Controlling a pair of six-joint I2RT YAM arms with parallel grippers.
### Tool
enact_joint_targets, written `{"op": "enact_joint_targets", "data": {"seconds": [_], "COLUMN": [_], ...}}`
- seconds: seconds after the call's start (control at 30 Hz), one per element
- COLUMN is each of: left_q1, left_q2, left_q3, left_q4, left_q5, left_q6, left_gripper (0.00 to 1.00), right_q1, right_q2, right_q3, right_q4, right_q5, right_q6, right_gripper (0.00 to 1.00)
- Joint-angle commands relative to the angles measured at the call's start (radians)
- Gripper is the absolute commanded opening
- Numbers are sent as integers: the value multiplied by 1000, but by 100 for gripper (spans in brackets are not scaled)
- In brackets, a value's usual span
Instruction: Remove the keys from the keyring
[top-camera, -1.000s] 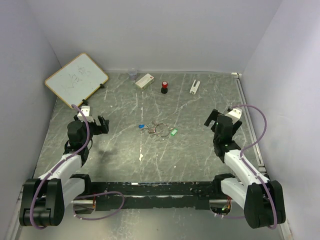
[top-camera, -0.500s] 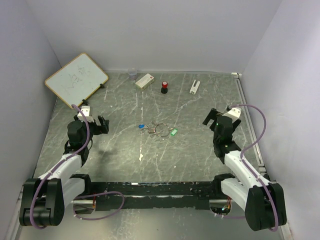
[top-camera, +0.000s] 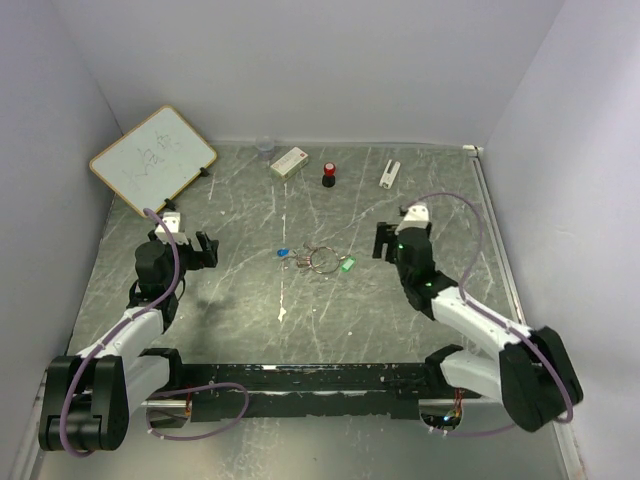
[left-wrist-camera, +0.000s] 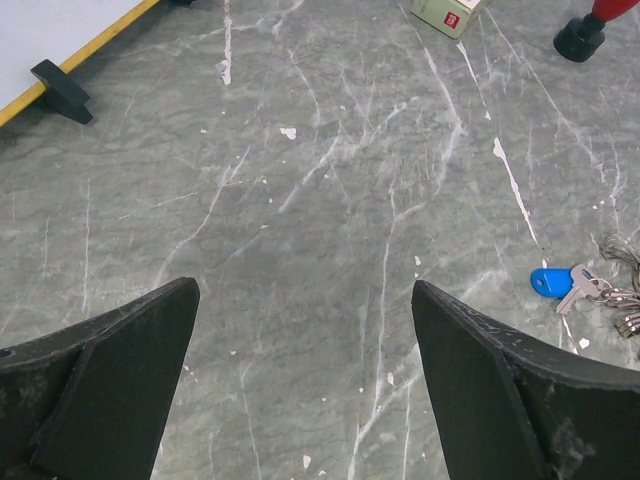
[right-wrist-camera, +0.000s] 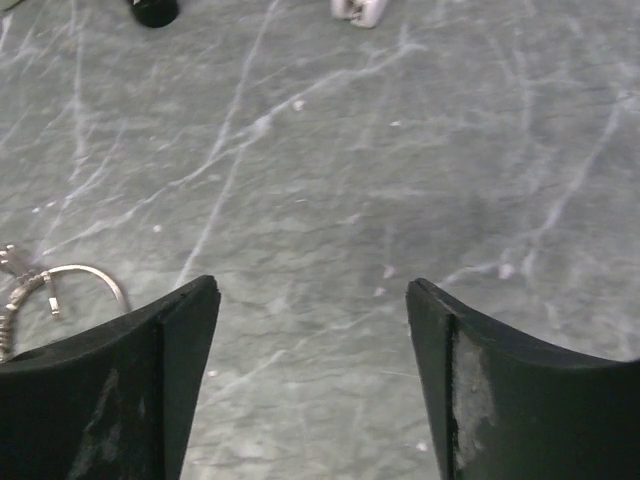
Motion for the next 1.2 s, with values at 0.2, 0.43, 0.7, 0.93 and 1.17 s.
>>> {"op": "enact_joint_targets", "data": {"seconds": [0.2,0.43,0.7,0.93,1.17], "left_q1": [4,4,4,4,4], "left_q2": [-1,12,23,16,13], "left_q3": [26,35,42,37,36], "left_q4": [31,28,24,27,28], "left_q5": [31,34,33,35,35], "left_q6": [16,16,16,17,16], "left_gripper": [99,99,99,99,99], "right_q1": [157,157,157,157,157], "right_q2": [219,299,346,378,427], "right_q3": [143,148,140,116,124], "right_q4": [17,37,75,119,125], "right_q5": [67,20,-84,-143,-167], "right_q6": [1,55,76,88,94], "right_gripper": [52,48,46,42,34]}}
